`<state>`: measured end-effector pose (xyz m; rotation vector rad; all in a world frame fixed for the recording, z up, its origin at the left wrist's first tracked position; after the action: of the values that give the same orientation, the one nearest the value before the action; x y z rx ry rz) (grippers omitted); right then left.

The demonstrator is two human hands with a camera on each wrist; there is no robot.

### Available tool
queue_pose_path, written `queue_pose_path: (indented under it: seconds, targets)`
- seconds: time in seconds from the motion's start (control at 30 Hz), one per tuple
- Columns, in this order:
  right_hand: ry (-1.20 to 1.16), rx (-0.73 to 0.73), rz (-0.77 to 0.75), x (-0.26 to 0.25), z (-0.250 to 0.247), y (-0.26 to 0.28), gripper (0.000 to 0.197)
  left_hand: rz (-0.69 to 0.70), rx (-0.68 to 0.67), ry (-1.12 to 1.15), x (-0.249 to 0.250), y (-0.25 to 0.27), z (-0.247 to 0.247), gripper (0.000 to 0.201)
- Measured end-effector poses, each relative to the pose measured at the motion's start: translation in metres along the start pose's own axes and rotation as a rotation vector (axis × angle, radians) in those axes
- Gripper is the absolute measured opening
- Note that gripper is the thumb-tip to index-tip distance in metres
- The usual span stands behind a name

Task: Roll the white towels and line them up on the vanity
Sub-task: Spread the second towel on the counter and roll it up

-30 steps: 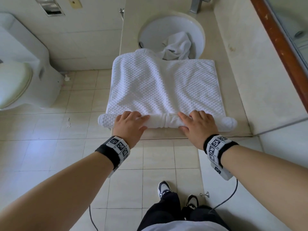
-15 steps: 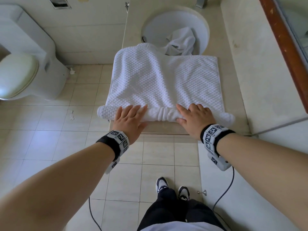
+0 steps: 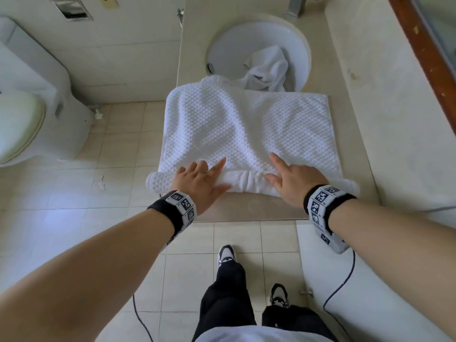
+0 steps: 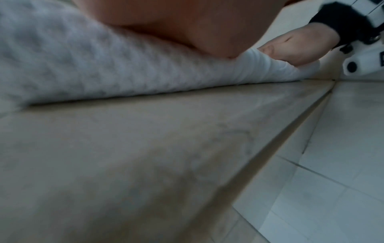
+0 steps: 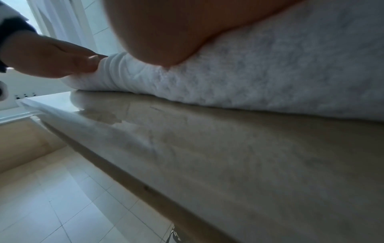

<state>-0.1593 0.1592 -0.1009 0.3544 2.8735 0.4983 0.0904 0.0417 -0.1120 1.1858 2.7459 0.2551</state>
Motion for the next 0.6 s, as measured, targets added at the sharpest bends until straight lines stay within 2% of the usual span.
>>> queue_pose_path:
  seconds: [0.2, 0.33, 0.47, 0.6]
  targets:
    - [0.006, 0.078, 0.115, 0.001, -0.001, -0.01, 0.075, 0.08, -0.034, 0.025, -0.017, -0.03, -0.006, 0.075]
    - [0.064, 0.103, 0.206, 0.0, -0.007, -0.016, 0.075, 0.072, -0.073, 0.034, -0.021, -0.041, -0.01, 0.07]
    - [-0.018, 0.279, 0.157, -0.023, -0.003, -0.005, 0.066, 0.052, -0.119, 0.065, -0.022, -0.048, -0.014, 0.07]
    - [0.013, 0.297, 0.138, -0.031, 0.017, 0.008, 0.076, 0.045, -0.144, 0.093, -0.023, -0.051, -0.018, 0.072]
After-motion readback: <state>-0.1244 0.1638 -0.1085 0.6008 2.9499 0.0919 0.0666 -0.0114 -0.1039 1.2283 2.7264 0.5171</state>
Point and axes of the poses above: each hand's wrist, its own y-axis away from the middle knuckle, its own z-axis out of the palm, x = y × z, the point moved 1 cm from there along -y, towards the middle knuckle, and after that the axes turned 4 degrees about -y, right-handed, at the moved point
